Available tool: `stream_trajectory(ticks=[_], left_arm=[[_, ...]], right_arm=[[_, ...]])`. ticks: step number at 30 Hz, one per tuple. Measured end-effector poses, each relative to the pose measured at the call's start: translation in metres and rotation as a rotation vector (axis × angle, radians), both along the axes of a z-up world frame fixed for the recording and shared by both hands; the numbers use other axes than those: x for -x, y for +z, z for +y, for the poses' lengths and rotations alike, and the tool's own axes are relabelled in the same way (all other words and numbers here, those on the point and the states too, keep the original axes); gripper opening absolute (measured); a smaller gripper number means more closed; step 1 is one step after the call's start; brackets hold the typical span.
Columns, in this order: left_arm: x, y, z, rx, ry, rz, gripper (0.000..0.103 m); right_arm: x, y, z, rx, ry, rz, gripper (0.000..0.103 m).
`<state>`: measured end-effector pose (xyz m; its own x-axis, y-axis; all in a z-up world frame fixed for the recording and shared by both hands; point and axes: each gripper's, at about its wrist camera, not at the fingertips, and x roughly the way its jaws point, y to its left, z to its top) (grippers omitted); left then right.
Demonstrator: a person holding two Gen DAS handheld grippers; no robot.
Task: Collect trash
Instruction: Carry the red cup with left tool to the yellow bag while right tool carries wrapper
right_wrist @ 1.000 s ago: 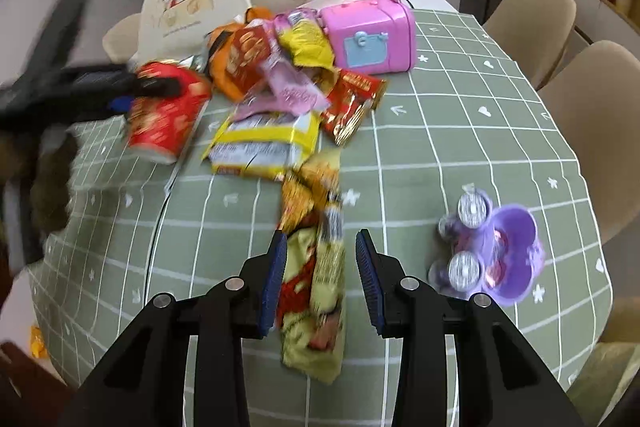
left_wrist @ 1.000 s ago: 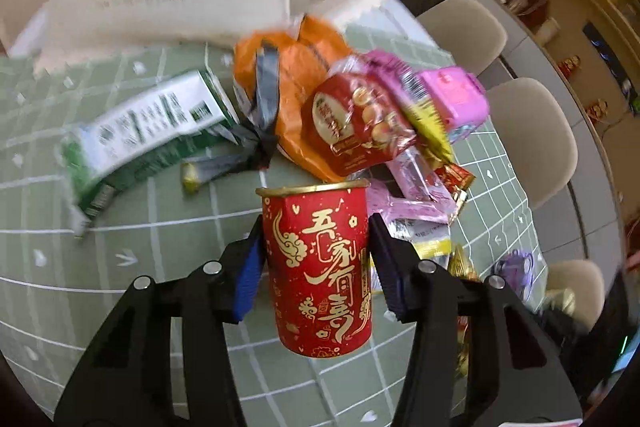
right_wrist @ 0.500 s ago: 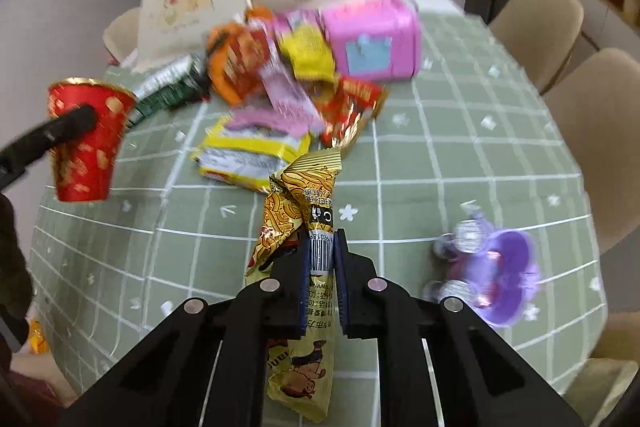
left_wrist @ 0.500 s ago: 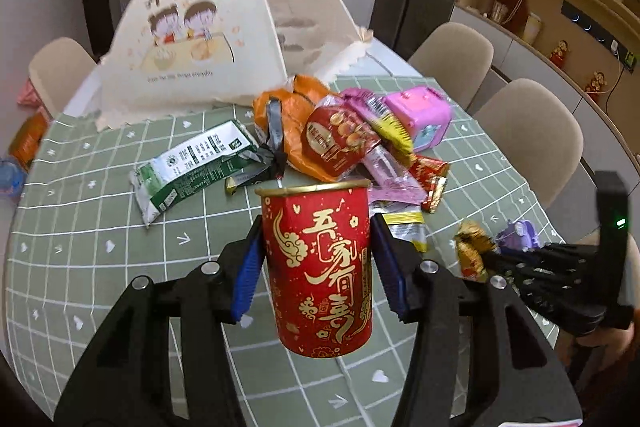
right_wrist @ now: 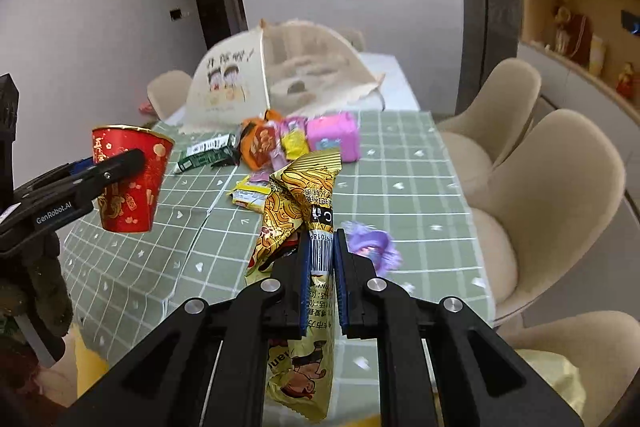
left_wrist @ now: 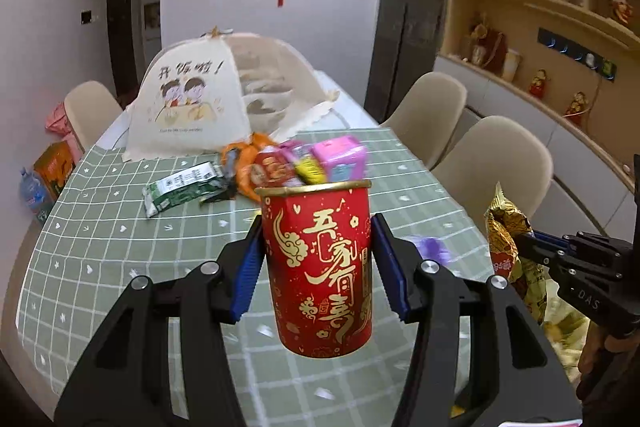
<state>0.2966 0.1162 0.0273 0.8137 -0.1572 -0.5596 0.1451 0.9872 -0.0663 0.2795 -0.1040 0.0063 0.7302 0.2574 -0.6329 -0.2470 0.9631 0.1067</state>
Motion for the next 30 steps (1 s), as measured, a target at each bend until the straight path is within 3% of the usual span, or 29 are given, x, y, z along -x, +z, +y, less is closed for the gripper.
stream_trajectory(ticks=[6, 12, 18, 22, 30], left_arm=[[0.060, 0.017, -0.066, 0.003, -0.055, -0.060, 0.050], [0.097, 0.017, -0.134, 0.029, -0.176, -0.058, 0.051], [0.101, -0.003, -0.191, 0.111, -0.303, 0.031, 0.051], [0.092, -0.029, -0.228, 0.188, -0.379, 0.155, 0.051], [0.085, -0.054, -0.288, 0.190, -0.472, 0.208, 0.053]], right_arm=[[0.061, 0.022, -0.054, 0.036, -0.045, -0.089, 0.012], [0.119, 0.033, -0.122, 0.079, -0.159, -0.142, 0.012], [0.156, 0.030, -0.182, 0.099, -0.279, -0.151, 0.012], [0.167, 0.026, -0.213, 0.095, -0.344, -0.145, 0.012], [0.180, 0.012, -0.258, 0.085, -0.426, -0.123, 0.012]])
